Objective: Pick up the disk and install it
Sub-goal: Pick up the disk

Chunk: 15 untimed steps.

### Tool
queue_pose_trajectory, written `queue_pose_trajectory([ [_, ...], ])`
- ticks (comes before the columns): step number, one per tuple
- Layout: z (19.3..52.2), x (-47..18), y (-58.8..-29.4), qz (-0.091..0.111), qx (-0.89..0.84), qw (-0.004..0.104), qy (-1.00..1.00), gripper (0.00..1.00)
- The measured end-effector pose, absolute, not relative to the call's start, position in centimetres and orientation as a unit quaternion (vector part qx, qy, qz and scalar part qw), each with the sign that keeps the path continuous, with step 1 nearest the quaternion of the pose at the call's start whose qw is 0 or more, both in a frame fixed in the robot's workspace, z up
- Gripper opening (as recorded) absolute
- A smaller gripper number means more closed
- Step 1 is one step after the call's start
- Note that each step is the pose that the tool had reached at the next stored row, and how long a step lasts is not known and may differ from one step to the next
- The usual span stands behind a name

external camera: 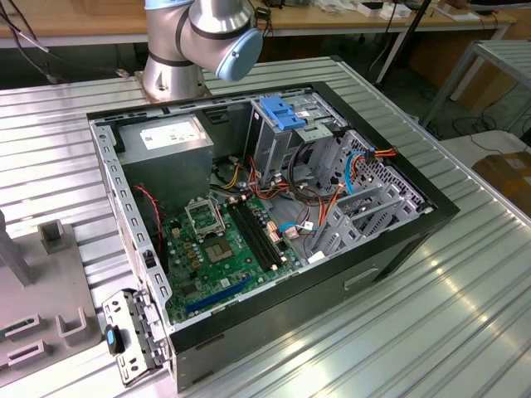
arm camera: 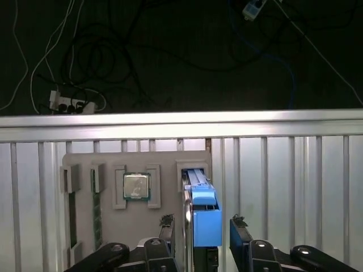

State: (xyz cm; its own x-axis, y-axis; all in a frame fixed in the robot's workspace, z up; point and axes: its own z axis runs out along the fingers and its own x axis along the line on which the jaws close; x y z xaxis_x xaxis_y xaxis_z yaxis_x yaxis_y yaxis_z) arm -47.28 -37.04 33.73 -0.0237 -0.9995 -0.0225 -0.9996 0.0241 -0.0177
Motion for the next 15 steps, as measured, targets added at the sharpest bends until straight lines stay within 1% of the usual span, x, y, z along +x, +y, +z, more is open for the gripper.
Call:
queue_pose_trajectory([
  [15,31.3,-47.3,-37.0,0.003,-0.699,0.016,0.715,0.51],
])
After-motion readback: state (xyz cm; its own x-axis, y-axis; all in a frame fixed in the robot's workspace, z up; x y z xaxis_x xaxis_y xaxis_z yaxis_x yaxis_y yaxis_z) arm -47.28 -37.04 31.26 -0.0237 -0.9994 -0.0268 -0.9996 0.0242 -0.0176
